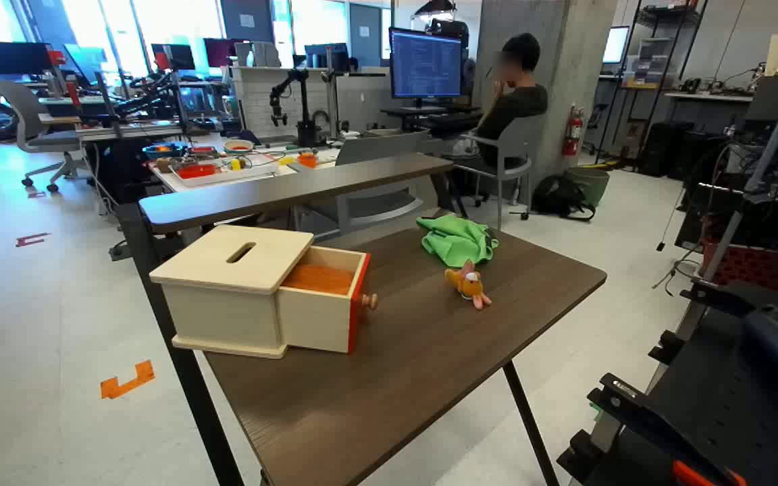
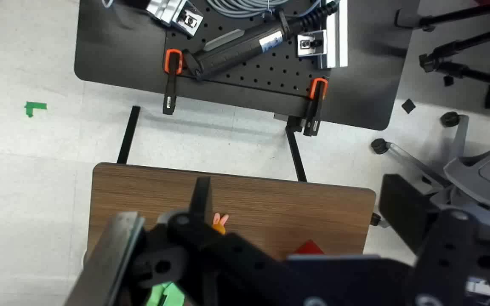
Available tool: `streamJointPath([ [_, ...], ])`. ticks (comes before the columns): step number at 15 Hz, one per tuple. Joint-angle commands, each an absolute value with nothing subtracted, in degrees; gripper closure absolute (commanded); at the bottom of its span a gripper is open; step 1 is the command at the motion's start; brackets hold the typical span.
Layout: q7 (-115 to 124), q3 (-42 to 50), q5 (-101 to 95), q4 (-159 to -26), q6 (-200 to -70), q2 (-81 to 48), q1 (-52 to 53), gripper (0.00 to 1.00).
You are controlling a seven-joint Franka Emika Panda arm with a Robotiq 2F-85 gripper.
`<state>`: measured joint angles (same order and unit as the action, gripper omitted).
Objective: Move the cloth forward
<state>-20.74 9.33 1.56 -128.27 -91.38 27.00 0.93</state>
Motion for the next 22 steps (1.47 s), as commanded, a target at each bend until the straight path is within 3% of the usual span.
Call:
streamJointPath([
  [1,-21.0,8.8,1.8,-128.1,-91.2,26.9,0.3,0.00],
  [4,-21.0,8.8,1.8,-128.1,-91.2,26.9,0.3,0.00],
  [9,-17.8,9.7,2.6,-127.4,-103.0,19.4,-1.4,0.00],
  [16,-14.4,9.2,7.6,-120.1,-122.2,-4.4,-3.6,0.00],
  [22,-11.6,5.3,16.4,-105.2,-131.3,-26.6,-6.4,0.00],
])
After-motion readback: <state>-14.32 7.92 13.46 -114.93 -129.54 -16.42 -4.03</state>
